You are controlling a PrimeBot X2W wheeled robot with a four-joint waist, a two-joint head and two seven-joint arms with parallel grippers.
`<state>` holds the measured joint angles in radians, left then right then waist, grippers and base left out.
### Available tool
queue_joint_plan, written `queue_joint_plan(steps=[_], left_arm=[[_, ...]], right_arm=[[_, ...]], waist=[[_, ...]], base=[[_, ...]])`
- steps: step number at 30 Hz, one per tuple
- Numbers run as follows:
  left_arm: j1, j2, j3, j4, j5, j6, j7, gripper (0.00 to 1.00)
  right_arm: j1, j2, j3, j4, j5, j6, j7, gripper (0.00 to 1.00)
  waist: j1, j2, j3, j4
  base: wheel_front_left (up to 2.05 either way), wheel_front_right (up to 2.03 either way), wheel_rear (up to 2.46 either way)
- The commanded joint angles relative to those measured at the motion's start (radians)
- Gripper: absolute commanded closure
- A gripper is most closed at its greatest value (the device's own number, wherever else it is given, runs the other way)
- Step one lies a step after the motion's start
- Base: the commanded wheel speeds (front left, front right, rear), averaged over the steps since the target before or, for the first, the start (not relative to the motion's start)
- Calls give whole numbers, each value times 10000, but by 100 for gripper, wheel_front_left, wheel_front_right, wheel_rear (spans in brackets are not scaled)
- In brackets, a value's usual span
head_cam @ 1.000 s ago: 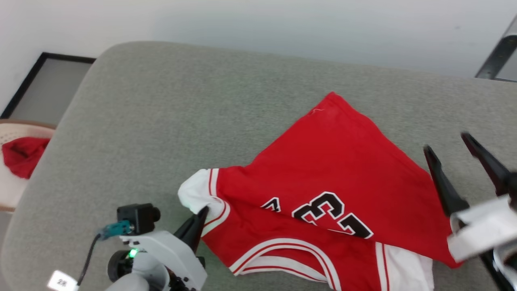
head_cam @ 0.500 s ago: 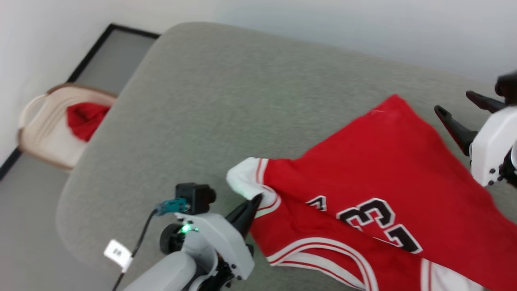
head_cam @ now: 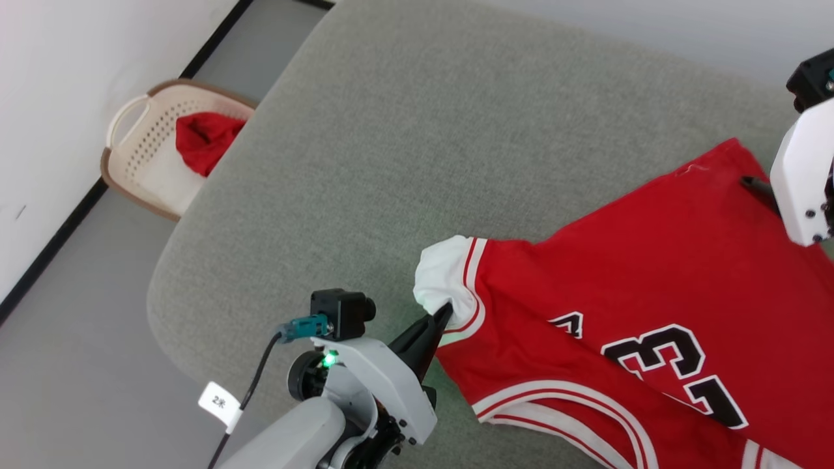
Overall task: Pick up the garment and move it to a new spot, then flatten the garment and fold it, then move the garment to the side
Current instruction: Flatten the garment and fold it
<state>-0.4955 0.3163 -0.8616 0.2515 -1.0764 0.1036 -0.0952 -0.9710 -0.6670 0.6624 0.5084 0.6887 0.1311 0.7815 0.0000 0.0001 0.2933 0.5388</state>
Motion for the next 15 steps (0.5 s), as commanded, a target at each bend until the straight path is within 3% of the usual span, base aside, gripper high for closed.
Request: queue_joint_plan(steps=[1, 15], left_arm=[[-135, -44, 44, 83, 1, -67, -83, 100], [-339, -491, 58, 666, -47, -394, -449, 100]], right_arm=[[-269, 59, 137, 296, 149, -8, 123, 0], [-1201, 1036, 1222, 3272, 553, -8, 1190, 0]], waist=[[0, -1, 319, 158], [0, -1, 893, 262]], base=[[0, 0, 0], [0, 0, 0]])
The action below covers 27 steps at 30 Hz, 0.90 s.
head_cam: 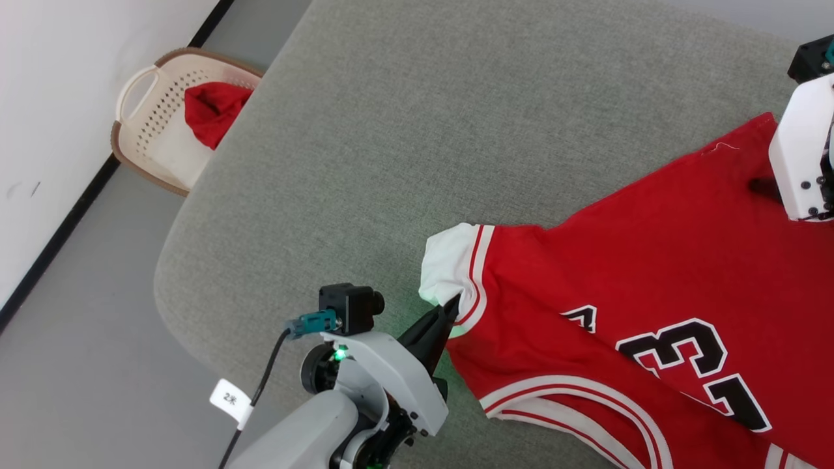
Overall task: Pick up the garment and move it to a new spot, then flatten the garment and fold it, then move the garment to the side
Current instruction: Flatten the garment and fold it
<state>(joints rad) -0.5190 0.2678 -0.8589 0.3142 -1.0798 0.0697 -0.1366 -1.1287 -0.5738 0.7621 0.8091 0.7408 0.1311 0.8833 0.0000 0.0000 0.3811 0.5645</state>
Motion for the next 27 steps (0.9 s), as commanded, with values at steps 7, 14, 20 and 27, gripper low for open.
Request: queue_joint_plan(steps=[7, 14, 20, 27], left_arm=[[-102, -36, 58, 183, -85, -107, -70, 100], [-112, 0, 72, 322, -139, -175, -42, 100], [-142, 63, 56, 460, -190, -186, 45, 100], [-334, 238, 95, 670, -248, -247, 313, 100]], right_arm=[[363, 243, 498, 1177, 253, -6, 1105, 66], [129, 135, 628, 1266, 404, -9, 1036, 100], [-51, 40, 522, 1274, 574, -11, 503, 100], [-32, -89, 552, 661, 976, -9, -326, 100]], waist=[[0, 0, -9, -3], [0, 0, -116, -17], [0, 0, -362, -59], [0, 0, -905, -163]], base=[[0, 0, 0], [0, 0, 0], [0, 0, 0], [0, 0, 0]])
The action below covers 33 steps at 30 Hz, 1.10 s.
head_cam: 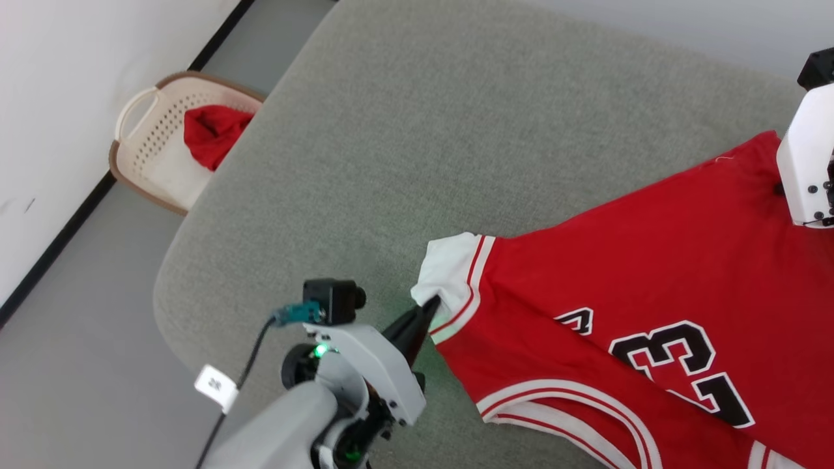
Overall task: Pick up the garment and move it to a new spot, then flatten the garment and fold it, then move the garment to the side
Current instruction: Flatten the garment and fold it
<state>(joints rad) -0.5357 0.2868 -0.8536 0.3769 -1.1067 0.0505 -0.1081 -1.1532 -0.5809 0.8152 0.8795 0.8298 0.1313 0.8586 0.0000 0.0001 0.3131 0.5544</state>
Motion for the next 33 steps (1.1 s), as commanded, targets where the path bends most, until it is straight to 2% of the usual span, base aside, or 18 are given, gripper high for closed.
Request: queue_joint_plan(steps=[1, 10, 15, 23, 28, 33], left_arm=[[-241, 98, 64, 68, -18, -49, 114, 100], [-1457, 1148, 142, -124, 154, 491, 1627, 100], [-2600, 1726, 208, -270, 289, 590, 2654, 100], [-5137, 2330, 296, 338, 822, 318, 4007, 100], [-6811, 2294, 384, 1315, 1157, -18, 4355, 100], [-8380, 2249, 418, 2503, 1647, -426, 4207, 100]], right_arm=[[279, -42, 19, -104, 160, -11, -158, 100], [76, 226, -193, -561, 698, -11, -1087, 100], [-223, 604, -254, -650, 769, -11, -1735, 100], [-1112, 1303, -505, -458, 227, -11, -3484, 100], [-1859, 2032, -886, 150, -339, -11, -4831, 100], [-2823, 2812, -1214, 804, -1110, -11, -6134, 100]], waist=[[0, -1, -340, -82], [0, -1, -1288, -649], [0, -1, -1696, -1042], [0, -1, -2058, -1904], [0, -1, -2062, -2604], [0, -1, -1861, -3468]], base=[[0, 0, 0], [0, 0, 0], [0, 0, 0], [0, 0, 0], [0, 0, 0], [0, 0, 0]])
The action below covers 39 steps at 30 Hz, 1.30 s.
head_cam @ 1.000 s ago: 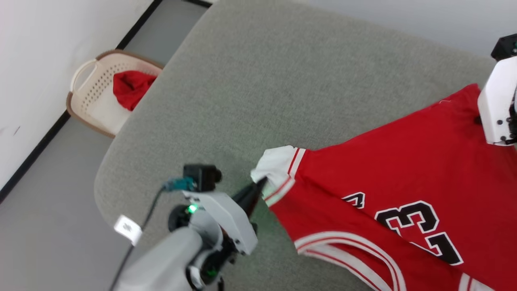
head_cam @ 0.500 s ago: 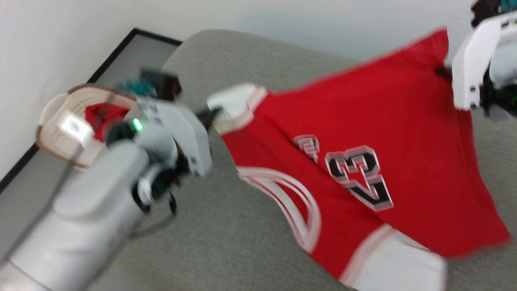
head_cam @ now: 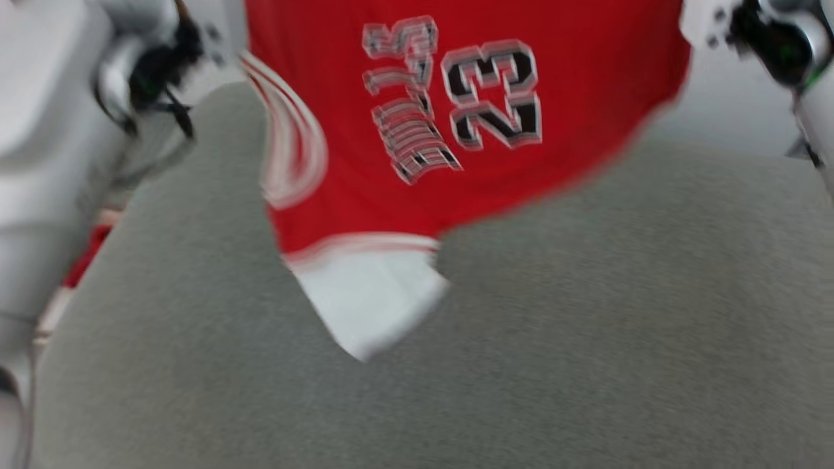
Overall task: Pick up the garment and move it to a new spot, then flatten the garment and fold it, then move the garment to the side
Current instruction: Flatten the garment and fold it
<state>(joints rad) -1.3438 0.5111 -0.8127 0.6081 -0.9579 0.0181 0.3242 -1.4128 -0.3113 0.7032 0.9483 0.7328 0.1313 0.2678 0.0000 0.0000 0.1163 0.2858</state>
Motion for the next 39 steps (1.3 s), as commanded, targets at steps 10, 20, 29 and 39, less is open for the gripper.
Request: queue_joint_plan(steps=[10, 20, 29, 39], left_arm=[[-2786, -261, 58, 2462, 1002, -612, -1225, 100], [-4509, -385, 215, 3959, 1261, -1062, -2307, 100], [-5880, -595, 237, 4769, 1547, -1223, -3492, 100], [-7264, -1029, 275, 5347, 1627, -1406, -4915, 100]], right_arm=[[-1648, 968, -449, 1229, -1119, -11, -2111, 100], [-2586, 960, -633, 1924, -1474, -11, -3172, 100], [-3587, 856, -841, 2556, -2059, -11, -4746, 100], [-4582, 625, -1790, 2793, -3254, -11, -5332, 100]], waist=[[0, 0, 901, -2074], [0, 0, 2295, -2718], [0, 0, 3615, -2907], [0, 0, 5155, -2526]], base=[[0, 0, 0], [0, 0, 0], [0, 0, 0], [0, 0, 0]])
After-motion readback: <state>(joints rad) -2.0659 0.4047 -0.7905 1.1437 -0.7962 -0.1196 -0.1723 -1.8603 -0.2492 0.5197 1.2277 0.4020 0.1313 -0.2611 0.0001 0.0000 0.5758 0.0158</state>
